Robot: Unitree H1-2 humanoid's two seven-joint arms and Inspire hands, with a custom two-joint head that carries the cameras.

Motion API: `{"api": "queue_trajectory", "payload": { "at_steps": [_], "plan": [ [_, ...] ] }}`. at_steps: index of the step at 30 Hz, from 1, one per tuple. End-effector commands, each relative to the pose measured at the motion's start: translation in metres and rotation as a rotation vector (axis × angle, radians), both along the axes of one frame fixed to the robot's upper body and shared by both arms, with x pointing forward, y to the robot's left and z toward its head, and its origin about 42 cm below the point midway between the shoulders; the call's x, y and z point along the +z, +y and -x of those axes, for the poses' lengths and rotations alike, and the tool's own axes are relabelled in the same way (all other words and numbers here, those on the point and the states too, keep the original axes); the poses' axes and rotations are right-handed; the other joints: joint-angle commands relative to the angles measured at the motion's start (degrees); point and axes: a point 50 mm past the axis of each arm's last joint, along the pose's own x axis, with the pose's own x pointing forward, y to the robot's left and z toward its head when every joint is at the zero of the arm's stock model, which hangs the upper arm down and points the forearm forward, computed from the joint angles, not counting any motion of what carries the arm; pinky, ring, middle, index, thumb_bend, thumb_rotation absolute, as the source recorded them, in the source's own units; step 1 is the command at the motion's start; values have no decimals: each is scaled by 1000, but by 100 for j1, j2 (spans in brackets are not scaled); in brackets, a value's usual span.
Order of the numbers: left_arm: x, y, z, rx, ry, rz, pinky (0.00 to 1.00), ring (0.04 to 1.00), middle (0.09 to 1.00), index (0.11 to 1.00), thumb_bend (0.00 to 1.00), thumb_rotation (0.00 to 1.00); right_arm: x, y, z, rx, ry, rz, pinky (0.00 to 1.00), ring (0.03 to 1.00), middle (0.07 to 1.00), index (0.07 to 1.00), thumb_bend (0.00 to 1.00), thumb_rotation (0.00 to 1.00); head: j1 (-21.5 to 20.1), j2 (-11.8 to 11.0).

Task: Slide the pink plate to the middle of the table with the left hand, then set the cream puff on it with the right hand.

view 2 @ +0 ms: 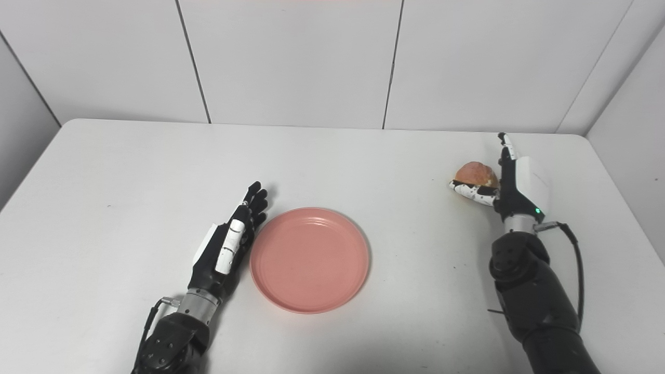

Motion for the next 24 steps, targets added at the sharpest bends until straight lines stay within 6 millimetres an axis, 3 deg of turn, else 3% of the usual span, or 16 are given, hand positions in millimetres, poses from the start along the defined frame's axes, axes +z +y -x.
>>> {"api": "queue_trajectory", "payload": {
  "at_steps": [1, 12, 14, 15, 16, 17, 18, 20, 21, 22, 24],
  "plan": [
    [-5, 7, 7, 11, 1, -4, 1000, 1000, 996, 994, 613, 1000, 20, -3, -10, 24, -51, 22, 748, 849, 895, 898, 750, 274, 17, 13],
    [-4, 6, 7, 8, 2, 8, 1000, 1000, 996, 995, 607, 1000, 21, -2, -11, 37, 54, 63, 685, 797, 855, 853, 669, 47, 43, 41],
    [-4, 6, 7, 7, 3, 8, 1000, 1000, 997, 997, 609, 1000, 20, -2, -11, 40, 65, 47, 617, 739, 822, 836, 649, 9, 43, 41],
    [-5, 6, 7, 8, 3, 10, 1000, 1000, 998, 998, 605, 1000, 20, -2, -11, 39, 72, 44, 545, 677, 762, 826, 641, 4, 43, 41],
    [-5, 5, 7, 10, 3, 12, 1000, 1000, 999, 999, 601, 1000, 20, -2, -10, 39, 78, 40, 429, 562, 602, 810, 589, 1, 43, 41],
    [-5, 5, 7, 11, 2, 11, 1000, 1000, 998, 998, 598, 1000, 20, -2, -10, 38, 85, 36, 333, 463, 523, 793, 564, 0, 43, 41],
    [-5, 5, 7, 11, 1, 9, 1000, 1000, 998, 998, 598, 1000, 20, -2, -9, 36, 92, 37, 322, 452, 516, 790, 562, 0, 43, 41],
    [-5, 5, 7, 8, 1, 6, 1000, 1000, 999, 1000, 600, 1000, 20, -1, -9, 29, 101, 41, 211, 321, 482, 747, 557, 0, 48, 45],
    [-4, 5, 7, 9, 0, 7, 1000, 1000, 999, 1000, 605, 1000, 20, -1, -8, 27, 104, 43, 200, 312, 479, 732, 554, 0, 52, 43],
    [-4, 4, 7, 10, 0, 9, 1000, 1000, 997, 999, 603, 1000, 21, -1, -8, 28, 106, 43, 232, 369, 508, 710, 533, 0, 52, 43],
    [-2, 4, 7, 10, 1, 9, 1000, 1000, 997, 999, 604, 1000, 21, -1, -7, 30, 109, 47, 340, 408, 530, 672, 521, 0, 64, 47]
  ]
}}
